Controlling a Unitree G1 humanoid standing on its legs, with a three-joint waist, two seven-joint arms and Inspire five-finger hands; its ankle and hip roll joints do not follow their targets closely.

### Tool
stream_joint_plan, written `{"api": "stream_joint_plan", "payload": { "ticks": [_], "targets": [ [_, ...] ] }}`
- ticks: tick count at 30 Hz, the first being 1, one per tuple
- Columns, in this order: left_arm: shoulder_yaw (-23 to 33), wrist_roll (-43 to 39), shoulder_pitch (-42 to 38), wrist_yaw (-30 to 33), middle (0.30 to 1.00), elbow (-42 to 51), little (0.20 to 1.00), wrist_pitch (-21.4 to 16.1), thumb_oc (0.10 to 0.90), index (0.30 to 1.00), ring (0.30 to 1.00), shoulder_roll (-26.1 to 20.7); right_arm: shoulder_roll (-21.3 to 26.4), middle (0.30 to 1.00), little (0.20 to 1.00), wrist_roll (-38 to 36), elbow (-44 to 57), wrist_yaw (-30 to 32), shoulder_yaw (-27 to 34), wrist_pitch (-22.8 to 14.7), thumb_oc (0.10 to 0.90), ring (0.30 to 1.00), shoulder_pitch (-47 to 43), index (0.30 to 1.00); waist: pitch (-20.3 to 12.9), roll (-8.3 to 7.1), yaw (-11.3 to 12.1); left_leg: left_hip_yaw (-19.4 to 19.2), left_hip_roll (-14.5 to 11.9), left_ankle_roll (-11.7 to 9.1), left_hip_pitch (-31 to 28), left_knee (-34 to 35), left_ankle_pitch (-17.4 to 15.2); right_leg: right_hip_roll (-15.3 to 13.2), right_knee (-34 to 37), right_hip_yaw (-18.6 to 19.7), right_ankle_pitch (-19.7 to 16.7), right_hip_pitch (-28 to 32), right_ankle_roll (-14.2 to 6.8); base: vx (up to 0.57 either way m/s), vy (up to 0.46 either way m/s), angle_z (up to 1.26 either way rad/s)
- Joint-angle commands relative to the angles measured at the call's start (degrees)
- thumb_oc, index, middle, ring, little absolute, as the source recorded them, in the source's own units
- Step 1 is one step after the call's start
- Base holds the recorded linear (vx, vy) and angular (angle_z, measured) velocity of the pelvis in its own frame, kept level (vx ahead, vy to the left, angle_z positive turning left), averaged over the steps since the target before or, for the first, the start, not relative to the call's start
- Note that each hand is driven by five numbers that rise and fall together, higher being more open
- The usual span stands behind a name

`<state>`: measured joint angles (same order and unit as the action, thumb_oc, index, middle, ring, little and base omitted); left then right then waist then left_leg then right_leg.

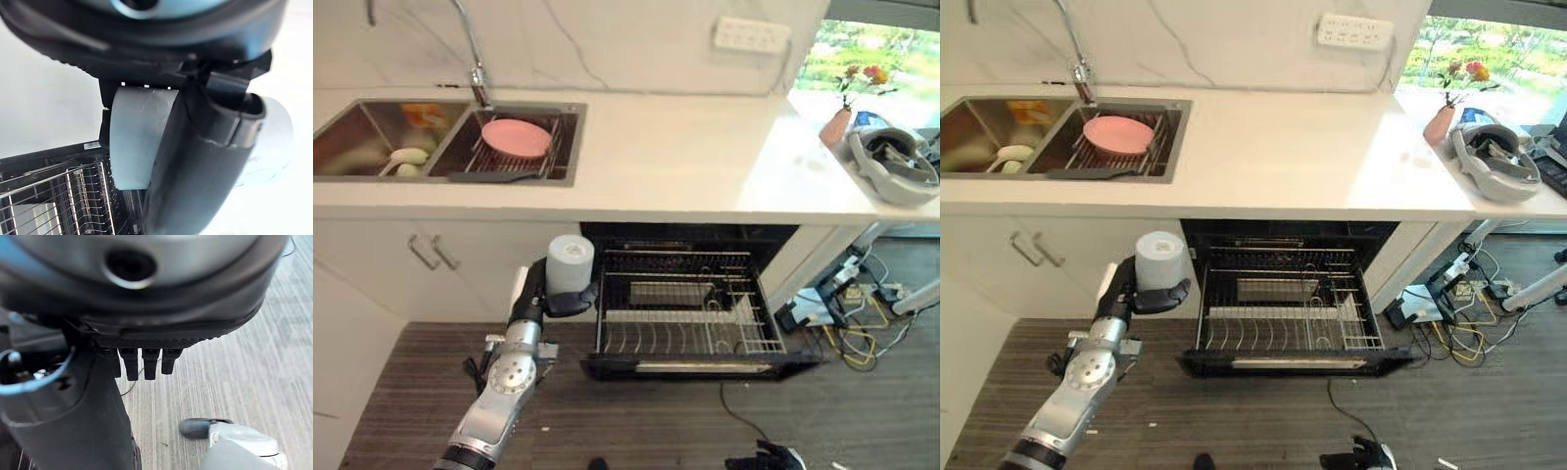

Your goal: Place the dishes in the dishwasher.

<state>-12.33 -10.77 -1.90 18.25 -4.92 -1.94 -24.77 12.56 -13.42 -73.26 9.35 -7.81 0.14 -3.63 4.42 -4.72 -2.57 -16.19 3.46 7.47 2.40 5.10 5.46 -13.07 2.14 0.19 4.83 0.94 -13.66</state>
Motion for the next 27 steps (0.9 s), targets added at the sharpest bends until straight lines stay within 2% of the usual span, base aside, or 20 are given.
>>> {"api": "stream_joint_plan", "payload": {
  "ticks": [1,5,12,14,16,18,20,21,22,24,25,27],
  "targets": [
    [3.9,1.63,-3.6,-0.38,0.3,11.13,0.3,-6.26,0.4,0.3,0.3,-0.21,2.55,0.9,0.9,0.87,-4.78,0.66,-0.12,2.73,0.8,0.9,4.22,0.9,1.07,0.82,0.18,-2.73,-5.2,-11.25,-0.95,-0.52,-3.74,4.17,2.71,-0.99,-0.68,8.39,3.23,0.03,-0.016,0.04],
    [4.67,2.0,-1.94,-1.28,0.3,11.61,0.3,-5.62,0.4,0.3,0.3,-0.65,2.13,0.9,0.9,0.71,-5.48,0.09,0.3,3.34,0.8,0.9,4.97,0.9,1.55,1.22,0.25,-3.25,-5.68,-11.59,-1.79,-0.39,-3.21,5.12,2.86,-0.38,1.39,9.39,4.19,-0.01,-0.045,-0.17],
    [5.02,1.88,-1.45,-1.55,0.3,11.57,0.3,-5.51,0.4,0.3,0.3,-0.59,1.8,0.9,0.9,1.47,-5.05,-0.05,-0.75,3.28,0.8,0.9,4.63,0.9,2.79,1.88,0.14,-1.92,-6.22,-12.23,-1.48,-0.51,-1.8,6.37,2.86,-0.74,2.11,9.47,5.62,-0.07,-0.107,0.0],
    [5.49,2.32,-0.93,-1.78,0.3,11.68,0.3,-5.69,0.4,0.3,0.3,-1.09,1.91,0.9,0.9,2.36,-4.51,0.08,-1.76,3.05,0.8,0.9,3.95,0.9,4.24,2.37,0.64,-0.28,-5.9,-12.65,-0.07,-2.9,-0.94,7.05,2.86,-0.3,2.07,9.01,6.53,-0.12,-0.186,0.12],
    [5.68,2.27,-0.78,-1.94,0.3,11.82,0.3,-5.79,0.4,0.3,0.3,-1.13,2.08,0.9,0.9,2.52,-4.37,0.23,-1.91,2.95,0.8,0.9,3.61,0.9,4.97,2.31,0.72,0.86,-5.6,-12.99,2.0,-6.46,-1.5,6.97,2.86,-0.6,1.94,8.72,6.83,-0.11,-0.118,0.29],
    [5.72,1.74,-1.05,-2.4,0.3,12.26,0.3,-6.31,0.4,0.3,0.3,-1.07,3.06,0.9,0.9,2.8,-4.04,0.58,-1.86,2.71,0.8,0.9,2.91,0.9,6.69,2.14,1.35,4.3,-4.8,-14.22,6.23,-13.29,-2.25,6.45,2.86,-0.99,1.61,8.05,7.28,-0.14,-0.103,0.3],
    [5.75,1.13,-0.6,-2.11,0.3,12.74,0.3,-6.56,0.4,0.3,0.3,-0.89,3.91,0.9,0.9,3.25,-4.09,1.41,-2.36,2.74,0.8,0.9,2.18,0.9,7.45,1.89,2.15,12.21,-2.89,-15.05,6.59,-16.54,-3.76,6.36,2.86,-0.25,1.45,7.25,7.63,-0.12,-0.001,0.14],
    [5.29,1.16,-0.7,-1.43,0.3,13.26,0.3,-6.54,0.4,0.3,0.3,-0.93,4.64,0.9,0.9,2.68,-4.21,2.6,-2.03,2.29,0.8,0.9,1.84,0.9,7.01,1.47,2.18,16.93,-3.67,-15.75,7.21,-16.86,-4.0,5.48,2.86,0.98,0.37,5.95,6.97,-0.07,0.068,-0.04],
    [5.29,1.16,-0.7,-1.43,0.3,13.26,0.3,-6.54,0.4,0.3,0.3,-0.93,4.64,0.9,0.9,2.68,-4.21,2.6,-2.03,2.29,0.8,0.9,1.84,0.9,7.01,1.47,2.18,16.93,-3.67,-15.75,7.21,-16.86,-4.0,5.48,2.86,0.98,0.37,5.95,6.97,-0.06,0.131,-0.49],
    [5.03,1.03,-0.94,-0.54,0.3,13.89,0.3,-6.76,0.4,0.3,0.3,-1.29,4.95,0.9,0.9,1.11,-3.89,3.19,-1.11,1.78,0.8,0.9,2.02,0.9,6.3,0.8,1.72,18.82,-8.43,-16.54,7.07,-15.02,-3.64,4.15,2.86,2.05,0.0,5.07,5.62,0.02,0.213,-0.51],
    [4.92,0.67,-1.24,0.17,0.3,14.24,0.3,-6.85,0.4,0.3,0.3,-1.5,5.12,0.9,0.9,-0.45,-3.3,3.51,-0.12,1.32,0.8,0.9,2.37,0.9,5.71,0.48,1.07,18.91,-12.46,-17.11,6.49,-12.47,-2.48,3.29,2.86,2.6,-0.01,4.58,4.58,0.09,0.302,-0.37],
    [3.86,0.58,-3.45,0.71,0.3,14.2,0.3,-6.86,0.4,0.3,0.3,-1.55,5.19,0.9,0.9,-2.18,-2.31,3.57,0.47,0.64,0.8,0.9,3.25,0.9,5.19,0.55,0.48,17.32,-17.7,-18.34,5.85,-7.51,0.2,2.05,2.86,3.46,0.4,3.98,3.05,0.11,0.333,-0.23]
  ]
}}
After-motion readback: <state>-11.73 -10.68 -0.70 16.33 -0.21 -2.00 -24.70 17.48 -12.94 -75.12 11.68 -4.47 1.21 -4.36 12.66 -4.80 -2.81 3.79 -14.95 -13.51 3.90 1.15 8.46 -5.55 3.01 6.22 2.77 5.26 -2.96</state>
